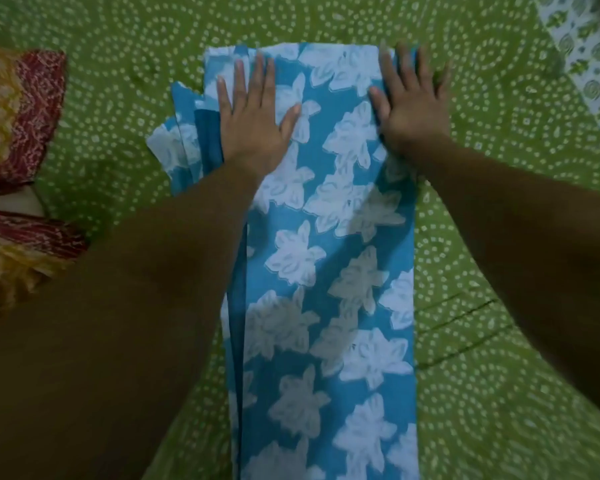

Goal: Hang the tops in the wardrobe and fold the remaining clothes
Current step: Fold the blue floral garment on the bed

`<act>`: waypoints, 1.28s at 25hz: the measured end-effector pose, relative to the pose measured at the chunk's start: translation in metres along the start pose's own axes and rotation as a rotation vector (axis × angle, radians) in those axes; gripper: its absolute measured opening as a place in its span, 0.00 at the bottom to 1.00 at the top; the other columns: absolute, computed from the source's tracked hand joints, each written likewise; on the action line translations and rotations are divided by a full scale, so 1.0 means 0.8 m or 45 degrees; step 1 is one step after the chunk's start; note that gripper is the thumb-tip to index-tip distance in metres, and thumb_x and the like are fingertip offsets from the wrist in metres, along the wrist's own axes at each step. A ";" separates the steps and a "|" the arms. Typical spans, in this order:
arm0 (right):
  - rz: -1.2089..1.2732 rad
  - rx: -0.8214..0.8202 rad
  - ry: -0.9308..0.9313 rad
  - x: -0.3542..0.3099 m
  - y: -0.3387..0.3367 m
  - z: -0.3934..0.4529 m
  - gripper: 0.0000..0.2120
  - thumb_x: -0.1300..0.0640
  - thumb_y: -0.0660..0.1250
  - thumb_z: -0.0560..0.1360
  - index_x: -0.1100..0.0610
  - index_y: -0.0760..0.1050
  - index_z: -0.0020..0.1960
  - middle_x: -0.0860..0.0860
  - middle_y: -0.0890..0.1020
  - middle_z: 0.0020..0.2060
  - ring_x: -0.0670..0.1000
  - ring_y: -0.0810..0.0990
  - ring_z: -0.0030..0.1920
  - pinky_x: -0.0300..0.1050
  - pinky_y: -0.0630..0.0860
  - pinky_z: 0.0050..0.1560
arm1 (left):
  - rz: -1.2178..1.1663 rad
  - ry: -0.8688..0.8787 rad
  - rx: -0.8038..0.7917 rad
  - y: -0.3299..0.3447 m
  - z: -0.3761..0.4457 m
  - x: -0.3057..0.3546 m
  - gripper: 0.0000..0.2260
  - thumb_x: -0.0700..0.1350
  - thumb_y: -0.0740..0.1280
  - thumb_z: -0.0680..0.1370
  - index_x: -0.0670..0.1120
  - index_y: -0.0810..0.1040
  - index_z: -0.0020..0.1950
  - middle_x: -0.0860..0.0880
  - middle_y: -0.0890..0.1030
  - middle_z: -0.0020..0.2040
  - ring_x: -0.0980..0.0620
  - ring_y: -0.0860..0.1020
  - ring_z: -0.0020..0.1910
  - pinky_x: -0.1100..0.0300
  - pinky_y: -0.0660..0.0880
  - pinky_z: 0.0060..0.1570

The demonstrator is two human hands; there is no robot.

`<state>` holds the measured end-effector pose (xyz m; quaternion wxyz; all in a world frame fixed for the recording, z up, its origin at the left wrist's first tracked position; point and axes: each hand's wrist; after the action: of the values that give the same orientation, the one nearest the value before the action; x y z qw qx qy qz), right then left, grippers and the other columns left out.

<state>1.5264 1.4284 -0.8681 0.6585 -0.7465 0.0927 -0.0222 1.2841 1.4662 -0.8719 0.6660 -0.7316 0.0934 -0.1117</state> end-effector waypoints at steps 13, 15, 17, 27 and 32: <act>0.027 -0.392 -0.498 -0.061 0.080 -0.517 0.27 0.46 0.49 0.81 0.54 0.55 0.78 0.50 0.58 0.76 0.55 0.53 0.77 0.57 0.54 0.73 | -0.061 0.790 -0.469 0.042 -0.607 0.038 0.31 0.59 0.58 0.77 0.47 0.60 0.76 0.47 0.64 0.75 0.46 0.47 0.78 0.45 0.48 0.73; 0.058 -0.438 -0.406 -0.068 0.066 -0.516 0.26 0.44 0.47 0.81 0.52 0.61 0.75 0.51 0.67 0.72 0.56 0.63 0.72 0.55 0.61 0.69 | -0.181 0.318 -0.314 0.033 -0.573 0.028 0.26 0.58 0.59 0.77 0.48 0.65 0.72 0.46 0.71 0.70 0.45 0.56 0.76 0.44 0.57 0.69; 0.149 -0.412 -0.277 -0.077 0.048 -0.485 0.23 0.43 0.47 0.80 0.53 0.69 0.66 0.52 0.76 0.62 0.56 0.74 0.59 0.53 0.70 0.57 | -0.378 -0.509 -0.039 0.011 -0.490 0.008 0.20 0.59 0.59 0.79 0.46 0.73 0.63 0.45 0.78 0.58 0.43 0.74 0.62 0.49 0.69 0.60; 0.335 -0.379 0.276 -0.114 0.048 -0.354 0.23 0.45 0.51 0.81 0.58 0.78 0.45 0.60 0.81 0.43 0.62 0.79 0.46 0.49 0.71 0.42 | -1.796 -1.155 -0.284 -0.038 -0.157 -0.086 0.21 0.60 0.71 0.71 0.45 0.78 0.54 0.48 0.80 0.50 0.48 0.79 0.49 0.49 0.78 0.55; 0.381 -0.395 0.393 -0.131 0.051 -0.363 0.19 0.44 0.53 0.81 0.57 0.72 0.42 0.60 0.79 0.45 0.62 0.78 0.47 0.50 0.70 0.43 | -2.258 -1.296 -0.024 -0.009 -0.172 -0.151 0.34 0.60 0.77 0.63 0.43 0.77 0.63 0.44 0.81 0.58 0.42 0.80 0.54 0.39 0.77 0.54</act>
<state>1.3741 1.1573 -0.8607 0.5103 -0.8043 0.3035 -0.0236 1.1287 1.3698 -0.8574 0.2983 -0.5033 -0.7748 -0.2395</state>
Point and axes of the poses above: each hand's wrist, its own z-axis towards the middle knuckle, its own y-axis out of the palm, x = y × z
